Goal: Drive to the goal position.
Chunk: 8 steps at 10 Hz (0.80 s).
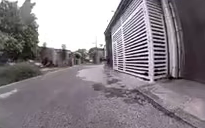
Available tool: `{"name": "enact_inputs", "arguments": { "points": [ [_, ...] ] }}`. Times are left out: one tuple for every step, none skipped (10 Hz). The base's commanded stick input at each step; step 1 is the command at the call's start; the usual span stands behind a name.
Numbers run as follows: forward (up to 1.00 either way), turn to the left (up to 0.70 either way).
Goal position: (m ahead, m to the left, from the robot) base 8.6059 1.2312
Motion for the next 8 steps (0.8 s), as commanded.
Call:
{"name": "enact_inputs", "arguments": {
  "points": [
    [0.7,0.0],
    [0.7,0.0],
    [0.7,0.0],
    [0.7,0.0],
    [0.7,0.0],
    [0.7,0.0],
    [0.7,0.0],
    [0.7,0.0]
  ]
}}
